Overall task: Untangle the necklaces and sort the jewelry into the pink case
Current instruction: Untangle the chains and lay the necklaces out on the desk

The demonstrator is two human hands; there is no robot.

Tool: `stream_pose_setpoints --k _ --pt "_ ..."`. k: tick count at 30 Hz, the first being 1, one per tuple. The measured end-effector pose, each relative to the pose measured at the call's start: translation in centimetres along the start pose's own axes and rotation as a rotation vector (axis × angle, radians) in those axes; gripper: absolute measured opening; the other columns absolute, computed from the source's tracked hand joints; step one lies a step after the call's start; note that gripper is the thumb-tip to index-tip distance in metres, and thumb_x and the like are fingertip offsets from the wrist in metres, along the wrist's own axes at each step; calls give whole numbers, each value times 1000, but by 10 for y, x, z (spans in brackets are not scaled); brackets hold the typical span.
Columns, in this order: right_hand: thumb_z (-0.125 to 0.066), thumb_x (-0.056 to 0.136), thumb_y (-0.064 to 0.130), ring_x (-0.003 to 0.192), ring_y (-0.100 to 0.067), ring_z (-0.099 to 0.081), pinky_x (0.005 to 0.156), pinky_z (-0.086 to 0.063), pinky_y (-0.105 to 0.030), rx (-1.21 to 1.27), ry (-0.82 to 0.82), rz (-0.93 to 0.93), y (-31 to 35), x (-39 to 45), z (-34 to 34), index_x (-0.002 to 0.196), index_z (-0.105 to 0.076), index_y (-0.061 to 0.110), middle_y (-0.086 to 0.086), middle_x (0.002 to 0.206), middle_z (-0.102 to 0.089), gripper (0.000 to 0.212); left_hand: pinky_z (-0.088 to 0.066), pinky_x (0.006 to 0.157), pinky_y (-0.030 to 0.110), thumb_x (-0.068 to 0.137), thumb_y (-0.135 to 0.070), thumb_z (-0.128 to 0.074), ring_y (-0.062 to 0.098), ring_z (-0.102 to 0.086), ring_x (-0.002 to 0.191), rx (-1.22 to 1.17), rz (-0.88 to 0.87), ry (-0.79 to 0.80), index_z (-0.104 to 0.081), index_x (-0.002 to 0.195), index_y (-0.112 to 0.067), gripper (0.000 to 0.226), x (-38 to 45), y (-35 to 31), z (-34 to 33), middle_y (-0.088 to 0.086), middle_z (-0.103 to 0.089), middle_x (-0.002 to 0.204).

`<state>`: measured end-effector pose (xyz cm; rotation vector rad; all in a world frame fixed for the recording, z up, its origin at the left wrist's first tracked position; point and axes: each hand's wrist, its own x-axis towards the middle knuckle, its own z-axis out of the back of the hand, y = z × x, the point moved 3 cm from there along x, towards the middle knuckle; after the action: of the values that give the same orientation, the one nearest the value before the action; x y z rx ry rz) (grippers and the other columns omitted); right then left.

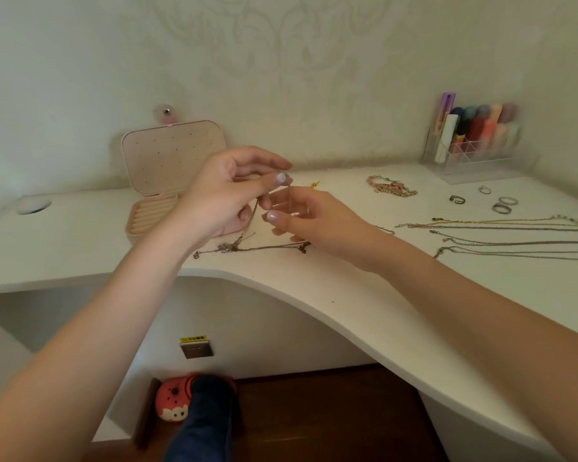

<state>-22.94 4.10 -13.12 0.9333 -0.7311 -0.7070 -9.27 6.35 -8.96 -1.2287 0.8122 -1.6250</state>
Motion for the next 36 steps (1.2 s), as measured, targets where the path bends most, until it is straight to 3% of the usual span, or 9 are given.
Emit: stream_pose_setpoints --k 4,6,8,13,23,26,30,33,36 --pt "-63 89 24 95 -21 -67 92 -50 -41 21 12 -12 -3 -1 -3 100 -64 16 -8 106 -70 13 -30 35 14 85 -9 -62 5 -51 51 -289 39 -34 -68 90 -19 13 3 -5 -13 -5 -72 80" --pt "-62 91 20 86 -14 -66 78 -55 -33 31 8 6 -3 0 -1 90 -64 18 -8 101 -72 3 -32 38 14 86 -11 -62 4 -52 53 -338 33 -87 -68 91 -20 12 6 -7 -13 -6 -72 81" --pt "-58 93 20 80 -9 -66 64 -48 -19 83 -5 -10 -4 1 3 86 -61 19 -2 94 -73 8 -36 41 13 87 -12 -61 3 -53 54 -420 21 -144 -66 94 -19 11 11 -9 -9 -8 -71 80" --pt "-59 92 15 69 -10 -65 69 -49 -22 154 -23 -44 -13 0 18 91 -68 13 -1 77 -70 9 -38 42 12 89 -13 -60 1 -56 54 -626 4 -283 -64 94 -20 10 17 -11 8 -10 -70 79" --pt "-70 83 11 55 -4 -55 59 -48 -13 130 -87 -103 -16 0 39 96 -71 17 -3 83 -74 14 -36 43 11 90 -13 -61 2 -57 57 -706 -29 -415 -64 95 -20 9 15 -12 27 -9 -71 83" --pt "-65 88 14 52 -4 -51 55 -46 -14 101 -132 -72 -15 -1 45 94 -73 13 -1 80 -74 10 -31 39 12 90 -13 -60 2 -53 54 -636 -29 -416 -64 96 -18 9 14 -11 30 -7 -70 84" --pt "-56 94 20 47 -7 -48 49 -43 -16 203 -221 -88 -12 -1 51 91 -70 15 0 71 -68 15 -24 35 13 89 -9 -59 3 -40 41 -226 -19 -404 -66 92 -17 11 9 -4 30 -8 -68 74" --pt "-51 97 22 40 -8 -37 41 -30 -16 308 -237 -115 -10 -1 53 89 -64 13 0 61 -54 18 -29 36 12 88 -9 -60 2 -35 36 60 32 -291 -69 89 -20 14 5 5 21 -8 -60 72" --pt "-49 98 24 37 -8 -28 42 -19 -20 369 -223 -122 -10 0 55 89 -62 13 0 56 -47 19 -30 38 15 87 -8 -60 10 -38 44 204 82 -161 -71 84 -22 18 1 14 10 -9 -57 71"
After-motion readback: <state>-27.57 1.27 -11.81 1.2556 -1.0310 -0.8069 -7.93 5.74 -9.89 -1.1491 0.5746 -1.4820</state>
